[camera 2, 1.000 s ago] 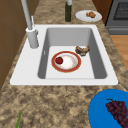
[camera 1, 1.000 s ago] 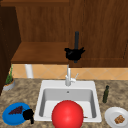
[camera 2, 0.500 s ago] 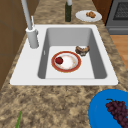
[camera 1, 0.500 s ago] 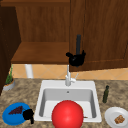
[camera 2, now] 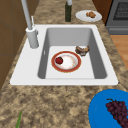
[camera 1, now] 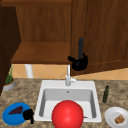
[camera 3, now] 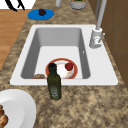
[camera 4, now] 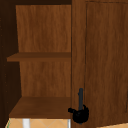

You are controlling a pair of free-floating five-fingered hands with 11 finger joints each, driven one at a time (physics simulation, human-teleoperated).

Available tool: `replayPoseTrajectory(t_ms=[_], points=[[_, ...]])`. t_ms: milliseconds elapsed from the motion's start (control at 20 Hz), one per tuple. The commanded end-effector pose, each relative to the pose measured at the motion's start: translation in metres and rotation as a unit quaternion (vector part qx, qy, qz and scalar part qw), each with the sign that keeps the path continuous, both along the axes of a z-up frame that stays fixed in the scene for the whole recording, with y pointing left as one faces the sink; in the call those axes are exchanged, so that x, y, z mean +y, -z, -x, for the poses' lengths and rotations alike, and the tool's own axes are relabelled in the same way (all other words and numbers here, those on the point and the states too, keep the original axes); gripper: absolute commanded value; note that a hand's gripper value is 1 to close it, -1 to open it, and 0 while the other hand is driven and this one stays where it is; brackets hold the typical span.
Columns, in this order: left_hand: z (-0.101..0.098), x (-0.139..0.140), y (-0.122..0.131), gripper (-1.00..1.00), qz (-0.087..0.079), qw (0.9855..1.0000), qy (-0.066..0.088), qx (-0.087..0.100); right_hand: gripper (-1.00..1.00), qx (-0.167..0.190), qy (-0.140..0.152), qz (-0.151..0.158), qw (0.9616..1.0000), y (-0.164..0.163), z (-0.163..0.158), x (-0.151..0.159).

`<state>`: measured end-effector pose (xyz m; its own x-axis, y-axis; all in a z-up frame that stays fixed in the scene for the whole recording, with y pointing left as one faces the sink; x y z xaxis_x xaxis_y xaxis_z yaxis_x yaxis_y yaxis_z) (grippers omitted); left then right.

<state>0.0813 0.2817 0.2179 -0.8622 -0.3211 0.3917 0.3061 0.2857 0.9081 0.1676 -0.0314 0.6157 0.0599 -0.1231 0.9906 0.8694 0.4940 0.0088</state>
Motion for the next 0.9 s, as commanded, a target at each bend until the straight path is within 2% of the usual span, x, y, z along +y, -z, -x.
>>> replayPoseTrajectory(t_ms=[0,400,650,850], points=[[0.0,0.0,0.0,0.0,0.0,1.0,0.0,0.0,1.0,0.017,0.0,-0.03,0.9994,0.001,0.031,-0.013],[0.0,0.0,0.0,0.0,0.0,1.0,0.0,0.0,1.0,-0.005,-0.061,-0.017,0.998,0.006,0.089,-0.048],[0.0,0.0,0.0,0.0,0.0,1.0,0.0,0.0,1.0,-0.01,-0.094,-0.014,0.9955,0.007,0.115,-0.076],[0.0,0.0,0.0,0.0,0.0,1.0,0.0,0.0,1.0,-0.027,-0.126,-0.007,0.9916,0.014,0.13,-0.098]])
